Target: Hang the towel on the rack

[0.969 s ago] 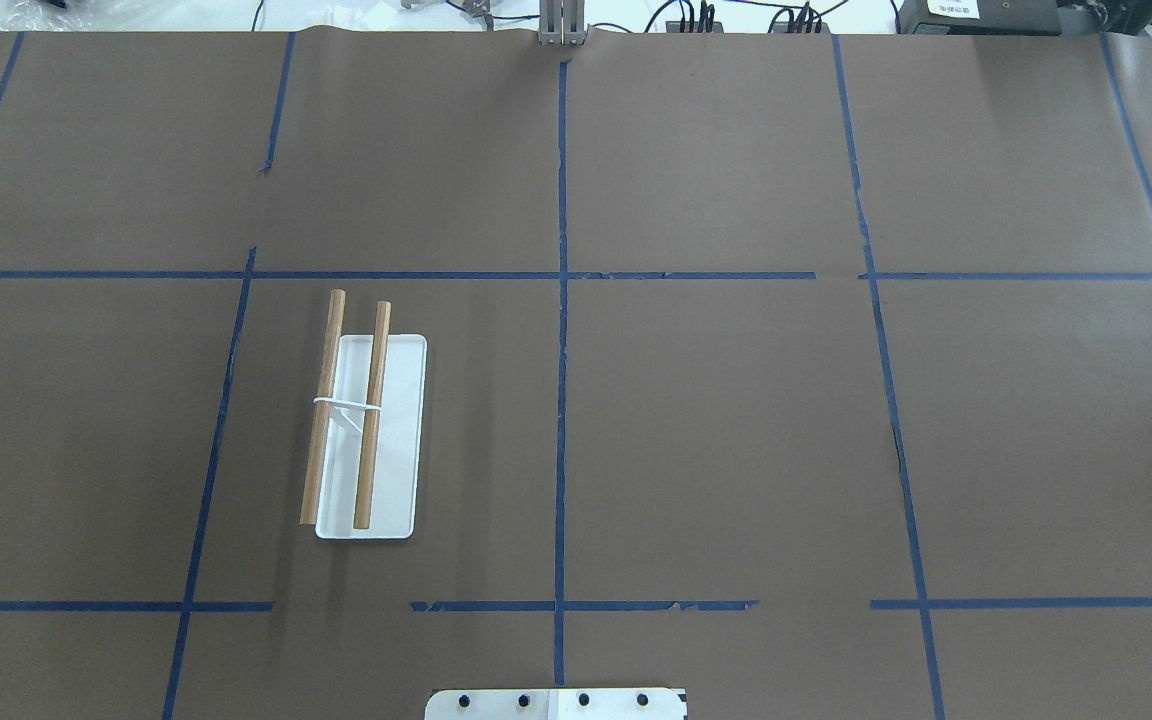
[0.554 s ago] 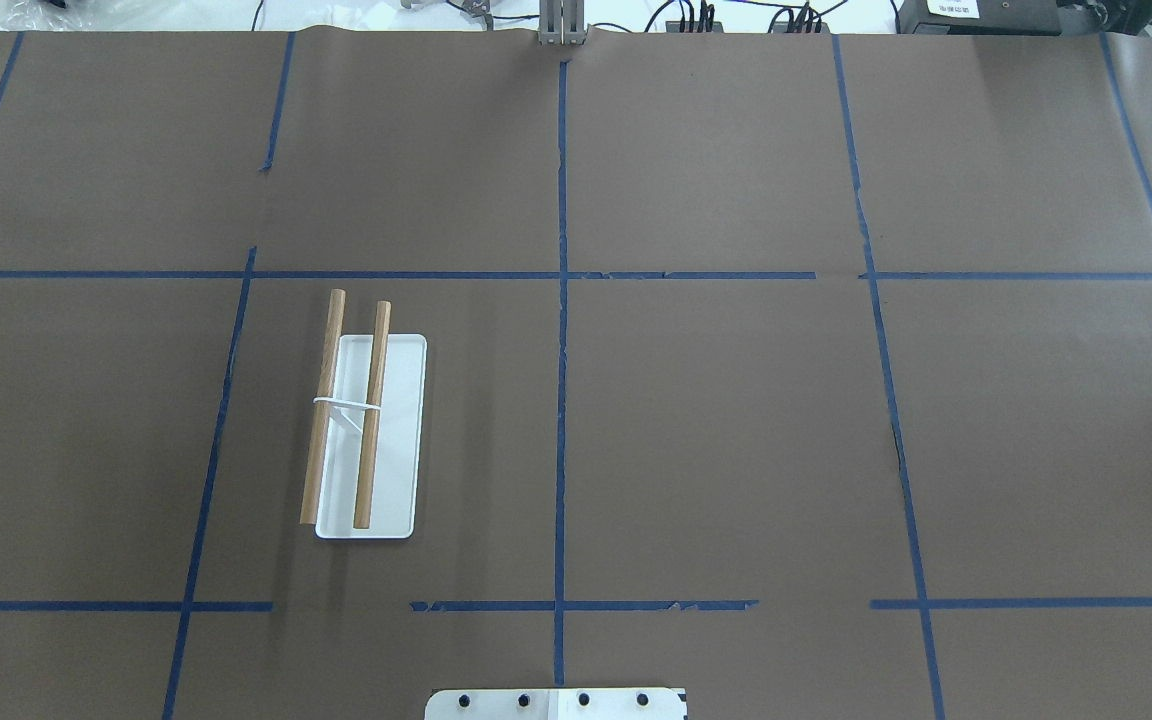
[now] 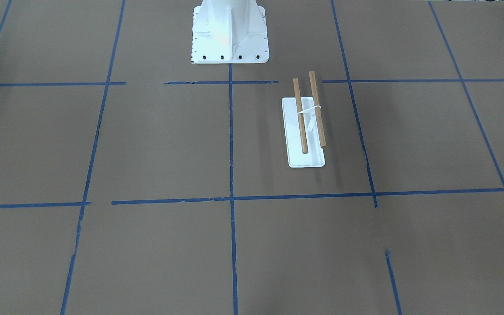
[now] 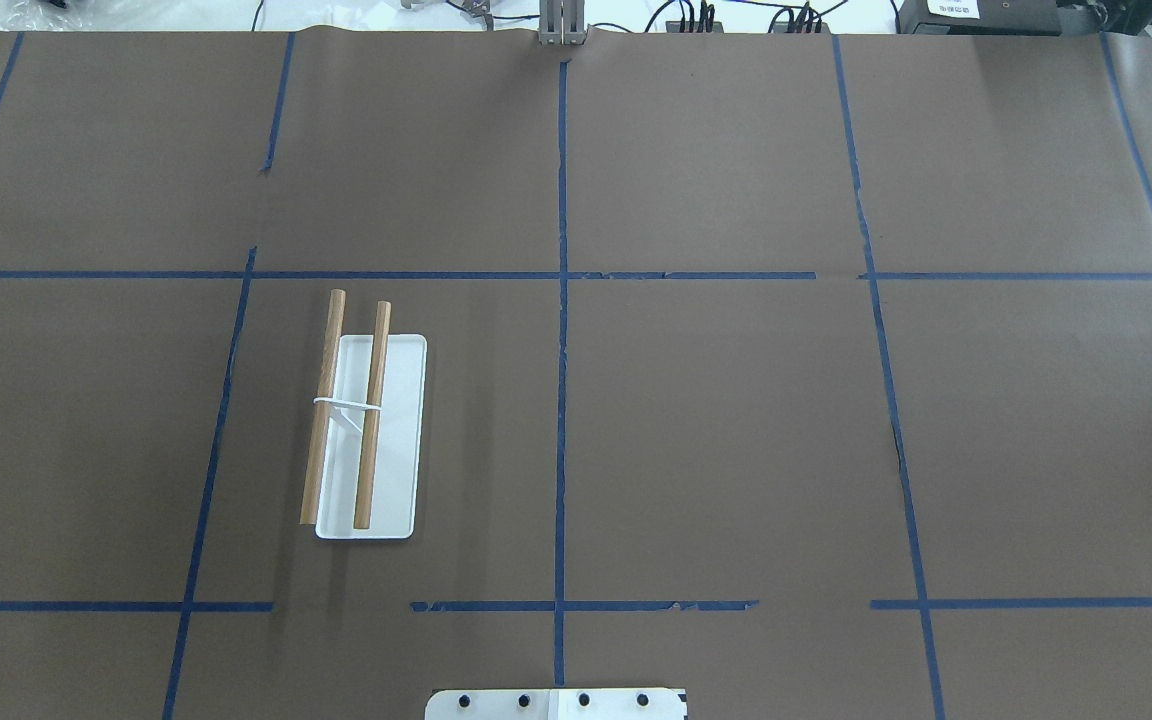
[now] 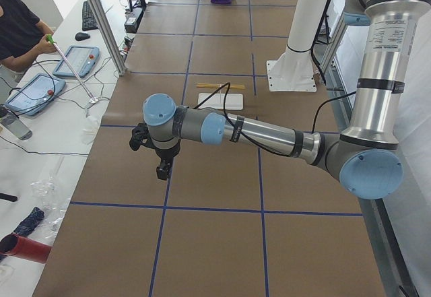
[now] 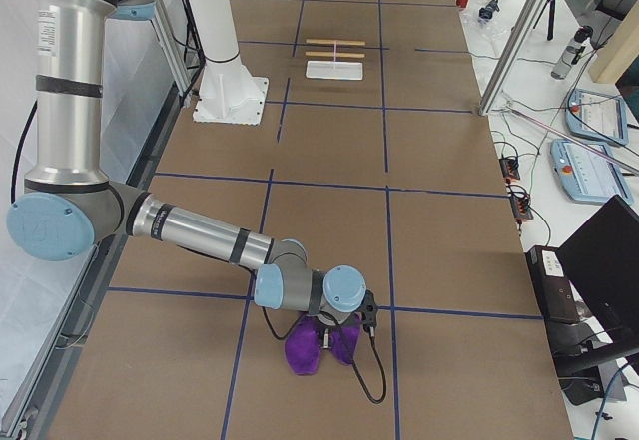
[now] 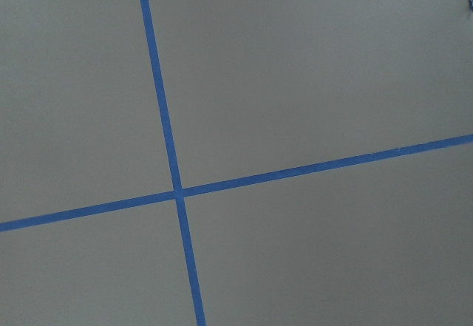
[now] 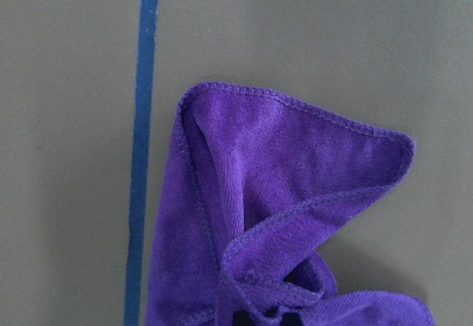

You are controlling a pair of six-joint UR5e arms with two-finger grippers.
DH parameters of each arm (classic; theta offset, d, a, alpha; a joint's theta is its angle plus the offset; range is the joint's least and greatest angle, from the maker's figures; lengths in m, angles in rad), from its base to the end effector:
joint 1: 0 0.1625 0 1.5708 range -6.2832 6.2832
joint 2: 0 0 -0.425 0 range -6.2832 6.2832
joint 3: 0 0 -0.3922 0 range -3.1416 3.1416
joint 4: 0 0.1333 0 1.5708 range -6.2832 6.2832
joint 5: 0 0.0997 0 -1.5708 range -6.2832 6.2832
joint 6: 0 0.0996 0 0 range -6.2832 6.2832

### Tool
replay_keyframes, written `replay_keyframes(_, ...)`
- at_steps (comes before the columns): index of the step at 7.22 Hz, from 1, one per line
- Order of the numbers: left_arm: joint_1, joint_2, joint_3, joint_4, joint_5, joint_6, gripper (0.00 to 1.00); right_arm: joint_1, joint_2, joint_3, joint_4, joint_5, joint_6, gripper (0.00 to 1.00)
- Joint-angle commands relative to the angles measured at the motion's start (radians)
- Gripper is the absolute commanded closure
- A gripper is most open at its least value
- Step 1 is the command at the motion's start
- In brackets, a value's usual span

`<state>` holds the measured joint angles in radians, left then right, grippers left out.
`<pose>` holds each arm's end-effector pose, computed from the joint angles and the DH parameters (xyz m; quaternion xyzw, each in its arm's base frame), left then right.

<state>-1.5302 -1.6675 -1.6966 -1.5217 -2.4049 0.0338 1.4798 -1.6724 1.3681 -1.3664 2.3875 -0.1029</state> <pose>-0.0378 -0.5353 0.5477 0.0778 0.4038 0.0689 0.9089 0.0220 -0.4272 0.7806 -0.0435 -0.3969 -0.0690 0.9142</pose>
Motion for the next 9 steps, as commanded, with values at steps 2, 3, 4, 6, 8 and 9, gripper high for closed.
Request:
replay_keyframes(2,-0.001,0.000,-0.003,0.000,0.000,-0.003,0.00,0.001,-0.007,0.101,0.001,0.015,0.005,1.00)
replay_keyframes(3,-0.001,0.000,-0.017,0.000,0.000,-0.003,0.00,0.045,-0.027,0.214,-0.020,0.015,0.009,1.00)
replay_keyframes(4,0.001,-0.001,-0.034,0.000,-0.002,-0.040,0.00,0.077,-0.036,0.356,-0.104,0.015,0.021,1.00)
replay_keyframes(6,0.025,-0.011,-0.095,-0.053,-0.038,-0.136,0.00,0.080,-0.007,0.703,-0.409,0.013,0.189,1.00)
replay_keyframes(8,0.097,-0.017,-0.110,-0.173,-0.104,-0.300,0.00,0.013,0.079,0.825,-0.430,0.108,0.508,1.00)
replay_keyframes(9,0.146,-0.018,-0.119,-0.295,-0.108,-0.480,0.00,-0.052,0.162,0.857,-0.430,0.120,0.696,1.00)
